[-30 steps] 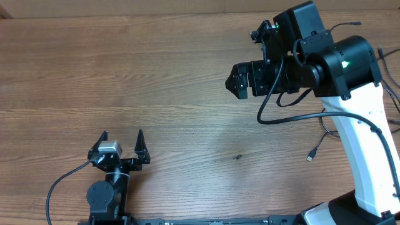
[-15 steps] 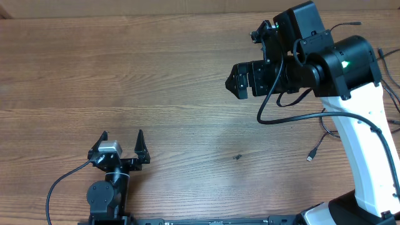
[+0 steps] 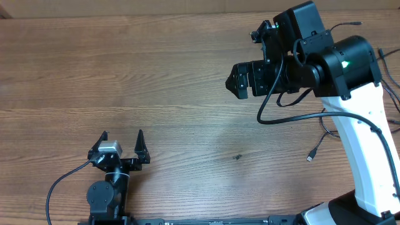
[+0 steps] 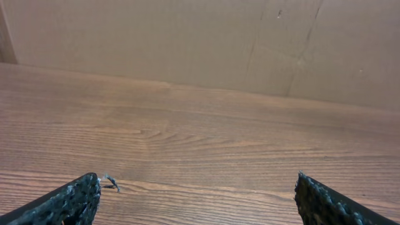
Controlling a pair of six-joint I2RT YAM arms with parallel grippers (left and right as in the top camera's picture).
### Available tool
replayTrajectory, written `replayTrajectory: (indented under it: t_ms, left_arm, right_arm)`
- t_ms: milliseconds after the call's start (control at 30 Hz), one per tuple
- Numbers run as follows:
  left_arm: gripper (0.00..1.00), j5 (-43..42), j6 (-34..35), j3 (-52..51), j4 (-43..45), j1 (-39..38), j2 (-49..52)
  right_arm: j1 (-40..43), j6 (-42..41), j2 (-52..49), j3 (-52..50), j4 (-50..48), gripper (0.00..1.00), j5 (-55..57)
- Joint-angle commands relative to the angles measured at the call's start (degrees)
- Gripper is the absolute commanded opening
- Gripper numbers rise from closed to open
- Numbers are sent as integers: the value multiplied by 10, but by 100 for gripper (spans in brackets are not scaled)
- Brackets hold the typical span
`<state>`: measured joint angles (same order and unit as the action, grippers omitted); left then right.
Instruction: Untangle cables
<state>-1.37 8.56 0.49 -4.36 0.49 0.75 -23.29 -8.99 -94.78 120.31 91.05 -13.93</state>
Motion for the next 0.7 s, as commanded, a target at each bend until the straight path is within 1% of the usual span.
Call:
replayTrajectory:
  t_ms: [0,133,333,500,600,667]
  left_arm:
    - [100,5,-13,-2,-1,3,-5]
    - [100,5,-13,-2,-1,3,-5]
    - [100,5,-13,-2,-1,3,-5]
    - [100,5,-13,-2,-1,3,-5]
    - [100,5,-13,-2,-1,3,-5]
    - [100,5,-13,-2,-1,3,-5]
  right_arm:
    - [-2,2,2,0,-3,100,9]
    - [-2,3,3,0,-21,100,39]
    - [-2,3,7,-1,-96,100,40]
    - [-2,3,17,-7,-108,100,40]
    - [-2,3,36,-38,-144,100,40]
    - [-2,3,58,-84,-186,100,40]
